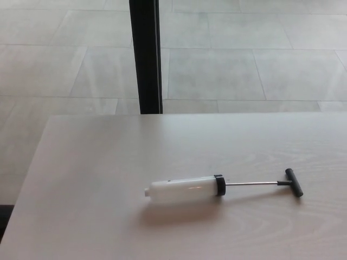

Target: The robot uses its left hand to lift the air pump kept on the middle of the desk and use the right hand to pull out the handle

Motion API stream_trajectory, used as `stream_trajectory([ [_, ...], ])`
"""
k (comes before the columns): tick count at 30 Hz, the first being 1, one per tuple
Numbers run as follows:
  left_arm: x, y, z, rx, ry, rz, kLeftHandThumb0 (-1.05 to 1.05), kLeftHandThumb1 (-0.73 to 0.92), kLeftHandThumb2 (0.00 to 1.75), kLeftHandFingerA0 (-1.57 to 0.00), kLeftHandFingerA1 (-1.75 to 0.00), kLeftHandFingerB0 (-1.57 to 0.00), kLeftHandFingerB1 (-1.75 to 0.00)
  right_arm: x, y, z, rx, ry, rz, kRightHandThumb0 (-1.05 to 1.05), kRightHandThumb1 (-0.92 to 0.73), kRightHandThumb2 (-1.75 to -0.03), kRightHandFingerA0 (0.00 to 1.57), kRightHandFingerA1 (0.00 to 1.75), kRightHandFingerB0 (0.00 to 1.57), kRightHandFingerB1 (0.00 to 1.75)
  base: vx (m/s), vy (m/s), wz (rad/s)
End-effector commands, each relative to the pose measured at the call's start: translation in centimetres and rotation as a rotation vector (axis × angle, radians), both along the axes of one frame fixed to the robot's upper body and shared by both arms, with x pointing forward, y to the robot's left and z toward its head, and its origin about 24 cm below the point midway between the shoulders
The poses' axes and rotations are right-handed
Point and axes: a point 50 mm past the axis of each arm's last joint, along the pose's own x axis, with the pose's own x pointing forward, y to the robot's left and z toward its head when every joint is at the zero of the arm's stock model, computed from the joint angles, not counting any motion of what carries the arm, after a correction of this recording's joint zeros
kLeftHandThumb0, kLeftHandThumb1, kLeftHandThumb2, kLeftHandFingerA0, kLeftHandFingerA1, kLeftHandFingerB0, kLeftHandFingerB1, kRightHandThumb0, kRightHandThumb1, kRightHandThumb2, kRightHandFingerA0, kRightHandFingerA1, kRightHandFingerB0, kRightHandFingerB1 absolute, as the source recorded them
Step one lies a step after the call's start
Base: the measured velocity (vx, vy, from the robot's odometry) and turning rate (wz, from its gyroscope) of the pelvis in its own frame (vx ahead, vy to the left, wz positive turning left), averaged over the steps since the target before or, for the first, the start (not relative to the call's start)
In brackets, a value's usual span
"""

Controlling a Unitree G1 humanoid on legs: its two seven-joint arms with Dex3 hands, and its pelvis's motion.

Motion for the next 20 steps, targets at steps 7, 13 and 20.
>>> stream_trajectory([
  [7, -1.5, -3.1, -6.0, -0.193, -0.08, 0.211, -0.75, 0.83, 0.65, -0.25, -0.72, -0.27, -0.51, -2.7, 1.6, -6.9, 0.412, -0.402, -0.294, -0.76, -0.68, -1.0, 0.08, 0.54, 0.06, 0.21, 0.0, 0.0, 0.0],
  [13, -1.6, -3.1, -6.1, -0.227, -0.101, 0.271, -0.77, 0.65, 1.05, -0.28, -0.67, -0.27, -0.59, -1.8, 3.0, -8.6, 0.444, -0.378, -0.229, -0.66, -0.65, -1.02, 0.02, 0.36, 0.01, 0.24, 0.0, 0.0, 0.0],
  [20, -0.9, -3.2, -5.8, -0.178, -0.072, 0.23, -0.7, 0.81, 0.64, -0.33, -0.7, -0.3, -0.51, -0.6, 3.3, -8.4, 0.441, -0.395, -0.175, -0.71, -0.62, -1.01, 0.03, 0.44, 0.02, 0.27, 0.0, 0.0, 0.0],
])
